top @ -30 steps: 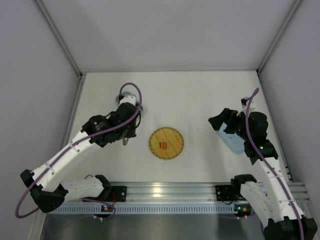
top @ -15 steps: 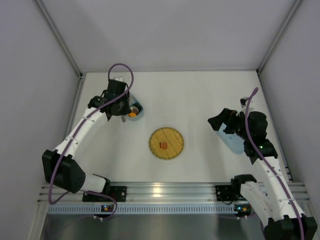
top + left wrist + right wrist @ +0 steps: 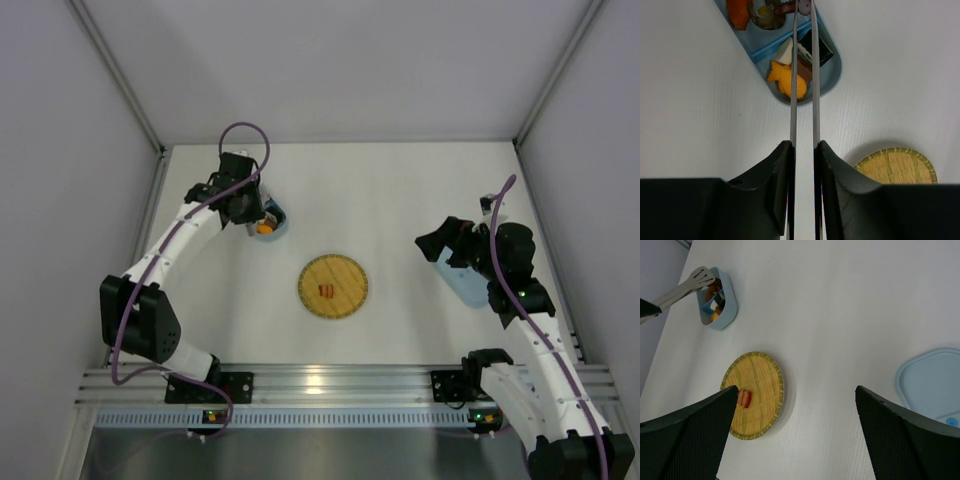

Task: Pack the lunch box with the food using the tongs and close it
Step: Place the fake food in the packing box.

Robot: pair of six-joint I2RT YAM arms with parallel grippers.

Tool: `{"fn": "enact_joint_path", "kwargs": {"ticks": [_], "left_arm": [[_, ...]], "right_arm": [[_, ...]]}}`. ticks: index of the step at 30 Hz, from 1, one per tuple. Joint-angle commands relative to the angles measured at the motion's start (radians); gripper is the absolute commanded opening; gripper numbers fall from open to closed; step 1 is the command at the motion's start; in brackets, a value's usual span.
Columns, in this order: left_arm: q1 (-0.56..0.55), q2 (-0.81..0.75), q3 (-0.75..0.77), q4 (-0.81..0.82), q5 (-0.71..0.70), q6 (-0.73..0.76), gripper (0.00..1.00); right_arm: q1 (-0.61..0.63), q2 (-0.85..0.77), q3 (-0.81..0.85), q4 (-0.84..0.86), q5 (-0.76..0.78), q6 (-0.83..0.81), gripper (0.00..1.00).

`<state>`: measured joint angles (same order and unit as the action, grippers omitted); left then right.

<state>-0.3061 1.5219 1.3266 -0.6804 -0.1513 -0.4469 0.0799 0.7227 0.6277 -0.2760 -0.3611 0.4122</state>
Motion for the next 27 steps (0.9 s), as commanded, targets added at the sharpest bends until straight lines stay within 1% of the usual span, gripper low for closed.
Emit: {"fn": "enact_joint_path", "kwargs": {"ticks": [1,11,13,15,18,21,27], "left_arm": [[0.018,0.004,0.04,0.067,-0.001,-0.01,0.31],[0.061,0.02,0.037,0.077,0.01,-0.026,0.31],[0.065,0.026,0.037,0.076,0.01,-0.027,0.33],[0.068,0.029,0.033,0.079,0.007,-0.032,0.4],[0.07,0.034,0.031,0.081,0.01,-0.029,0.46],[0.071,0.038,0.031,0.081,0.007,-0.029,0.49],[0.082,0.041,0.031,0.081,0.012,-0.03,0.49]], "right_arm": [[-0.015,0.003,-0.006,0.047,-0.009,-0.009,1.0],[-0.015,0.009,-0.01,0.046,-0.01,-0.009,0.99],[-0.015,0.009,-0.008,0.047,-0.01,-0.009,1.0],[-0.016,0.011,-0.008,0.047,-0.01,-0.009,1.0],[-0.017,0.009,-0.006,0.047,-0.012,-0.012,1.0],[-0.015,0.011,-0.006,0.047,-0.009,-0.01,0.99],[-0.015,0.015,-0.005,0.052,-0.01,-0.01,0.99]]}}
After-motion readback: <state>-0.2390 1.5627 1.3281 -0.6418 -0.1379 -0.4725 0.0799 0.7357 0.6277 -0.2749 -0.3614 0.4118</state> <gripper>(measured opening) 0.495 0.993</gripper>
